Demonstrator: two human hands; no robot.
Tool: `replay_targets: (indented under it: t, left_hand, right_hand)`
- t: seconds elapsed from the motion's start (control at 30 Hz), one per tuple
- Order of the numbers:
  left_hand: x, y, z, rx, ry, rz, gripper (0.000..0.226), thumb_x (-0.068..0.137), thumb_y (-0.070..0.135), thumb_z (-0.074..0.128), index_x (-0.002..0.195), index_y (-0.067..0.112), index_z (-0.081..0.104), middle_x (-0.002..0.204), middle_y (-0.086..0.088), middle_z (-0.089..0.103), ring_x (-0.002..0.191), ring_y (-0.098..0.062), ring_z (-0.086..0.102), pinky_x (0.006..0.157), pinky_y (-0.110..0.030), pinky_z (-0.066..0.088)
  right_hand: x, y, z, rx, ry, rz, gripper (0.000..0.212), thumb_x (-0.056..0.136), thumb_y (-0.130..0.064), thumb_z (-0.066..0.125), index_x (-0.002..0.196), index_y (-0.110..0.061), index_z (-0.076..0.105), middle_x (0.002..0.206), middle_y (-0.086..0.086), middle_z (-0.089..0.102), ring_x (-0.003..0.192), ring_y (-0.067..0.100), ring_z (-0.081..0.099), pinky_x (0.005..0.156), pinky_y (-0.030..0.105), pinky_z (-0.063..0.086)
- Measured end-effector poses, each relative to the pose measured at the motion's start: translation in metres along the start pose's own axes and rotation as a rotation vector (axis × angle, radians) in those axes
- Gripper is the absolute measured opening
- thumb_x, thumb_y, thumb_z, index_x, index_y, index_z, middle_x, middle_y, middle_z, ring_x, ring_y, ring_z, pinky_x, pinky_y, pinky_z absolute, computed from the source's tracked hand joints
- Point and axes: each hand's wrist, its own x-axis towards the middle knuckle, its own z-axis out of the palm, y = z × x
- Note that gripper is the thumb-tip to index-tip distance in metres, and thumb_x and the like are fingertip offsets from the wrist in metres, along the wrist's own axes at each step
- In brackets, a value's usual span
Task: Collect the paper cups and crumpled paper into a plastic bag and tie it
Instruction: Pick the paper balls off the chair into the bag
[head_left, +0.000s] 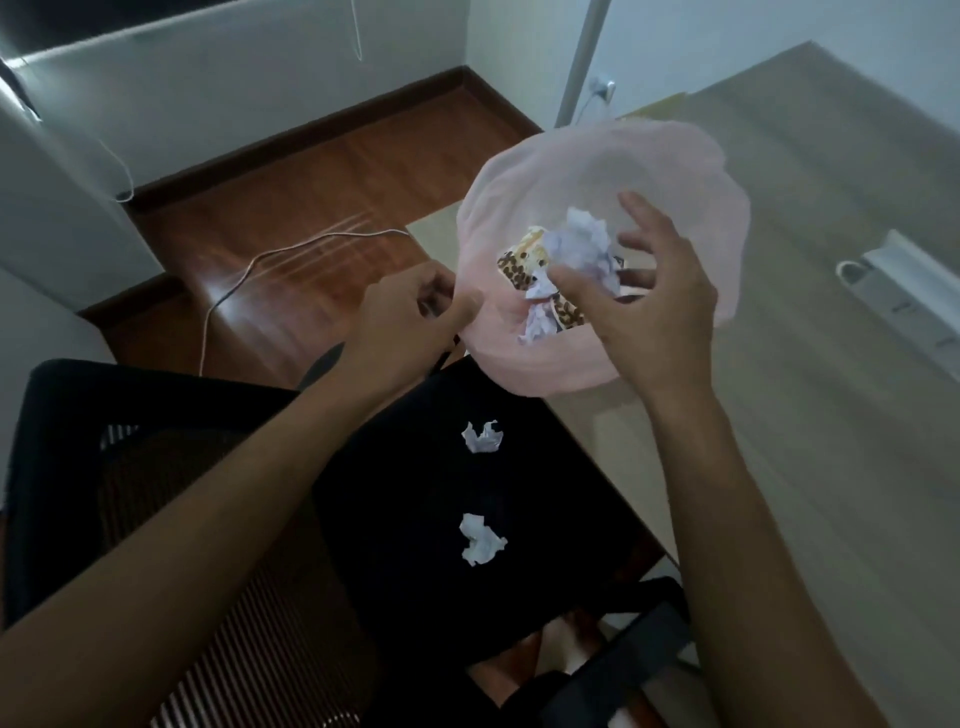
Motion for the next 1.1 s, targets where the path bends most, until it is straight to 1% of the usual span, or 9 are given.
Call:
replay_targets:
  t: [0.07, 0.13, 0.23, 0.3, 0.47, 0.6, 0.73, 0.97, 1.1]
  left_hand:
    - [-0.002, 0.001, 0.002, 0.006, -0.004, 0.012, 0.016, 0.086, 0.039, 0.067, 0.083, 0.023, 0.067, 0.071, 0.004, 0.07, 0.067, -0.025, 0.068, 0.064, -0.049, 0.058]
    - [-0.002, 0.002, 0.004, 0.012, -0.003, 0.02, 0.018, 0.087, 0.035, 0.067, 0.085, 0.017, 0.067, 0.07, 0.001, 0.071, 0.064, -0.024, 0.068, 0.061, -0.045, 0.058]
    - [-0.001, 0.002, 0.005, 0.015, -0.012, 0.024, 0.017, 0.088, 0.033, 0.067, 0.087, 0.016, 0.067, 0.071, -0.002, 0.071, 0.063, -0.023, 0.068, 0.059, -0.044, 0.058]
    - [-0.001, 0.002, 0.005, 0.022, -0.012, 0.03, 0.017, 0.088, 0.035, 0.066, 0.086, 0.018, 0.066, 0.073, -0.002, 0.071, 0.065, -0.022, 0.068, 0.061, -0.045, 0.058]
    - [-0.001, 0.0, 0.006, 0.025, -0.002, 0.035, 0.018, 0.089, 0.037, 0.065, 0.088, 0.019, 0.067, 0.073, 0.002, 0.072, 0.065, -0.02, 0.069, 0.059, -0.045, 0.058]
    - [-0.001, -0.002, 0.008, -0.02, -0.022, 0.041, 0.018, 0.089, 0.033, 0.066, 0.089, 0.016, 0.067, 0.072, -0.001, 0.072, 0.062, -0.021, 0.069, 0.055, -0.036, 0.056]
    - [-0.001, -0.004, 0.01, -0.03, -0.033, 0.076, 0.018, 0.089, 0.031, 0.067, 0.09, 0.013, 0.067, 0.071, -0.001, 0.072, 0.056, -0.014, 0.066, 0.055, -0.034, 0.055]
    - [0.001, -0.008, 0.009, -0.001, -0.028, 0.108, 0.012, 0.09, 0.031, 0.067, 0.085, 0.02, 0.065, 0.069, 0.001, 0.07, 0.057, -0.013, 0.065, 0.059, -0.04, 0.057]
    - [0.0, -0.004, 0.007, -0.007, -0.039, 0.11, 0.01, 0.091, 0.029, 0.066, 0.083, 0.023, 0.064, 0.071, 0.0, 0.071, 0.062, -0.02, 0.068, 0.058, -0.037, 0.056]
  right_hand:
    - [0.005, 0.007, -0.002, -0.046, -0.027, 0.003, 0.071, 0.071, -0.055, 0.08, 0.134, -0.033, 0.056, 0.122, -0.012, 0.054, 0.108, 0.009, 0.061, 0.088, 0.033, 0.056]
    - [-0.011, 0.008, -0.006, -0.022, 0.069, -0.036, 0.049, 0.079, -0.048, 0.076, 0.124, -0.03, 0.064, 0.118, -0.011, 0.059, 0.102, 0.008, 0.062, 0.081, 0.027, 0.056]
    - [-0.062, 0.019, 0.003, 0.069, 0.221, -0.129, 0.013, 0.092, -0.03, 0.067, 0.095, -0.017, 0.068, 0.091, 0.0, 0.063, 0.077, 0.009, 0.06, 0.065, 0.021, 0.048]
    - [-0.099, 0.042, 0.023, 0.065, 0.178, -0.098, 0.018, 0.095, -0.024, 0.06, 0.081, -0.013, 0.062, 0.075, 0.003, 0.058, 0.066, 0.015, 0.054, 0.059, 0.027, 0.044]
    - [-0.161, 0.135, 0.1, -0.074, -0.289, 0.296, 0.015, 0.089, -0.039, 0.064, 0.095, -0.025, 0.061, 0.085, -0.004, 0.06, 0.077, 0.011, 0.06, 0.069, 0.031, 0.052]
    - [-0.199, 0.207, 0.149, -0.382, -0.706, 0.525, 0.056, 0.083, -0.05, 0.066, 0.132, -0.032, 0.047, 0.126, 0.005, 0.052, 0.115, 0.028, 0.054, 0.094, 0.042, 0.05]
    - [-0.23, 0.25, 0.175, -0.553, -0.944, 0.643, 0.07, 0.084, -0.043, 0.068, 0.144, -0.038, 0.033, 0.137, 0.007, 0.039, 0.122, 0.033, 0.047, 0.097, 0.046, 0.048]
    - [-0.258, 0.271, 0.194, -0.509, -0.848, 0.579, 0.052, 0.087, -0.022, 0.067, 0.133, -0.024, 0.044, 0.126, 0.012, 0.044, 0.112, 0.033, 0.053, 0.095, 0.04, 0.049]
    - [-0.254, 0.261, 0.186, -0.37, -0.716, 0.629, 0.047, 0.082, -0.013, 0.07, 0.127, -0.019, 0.055, 0.122, 0.008, 0.045, 0.11, 0.025, 0.056, 0.09, 0.024, 0.047]
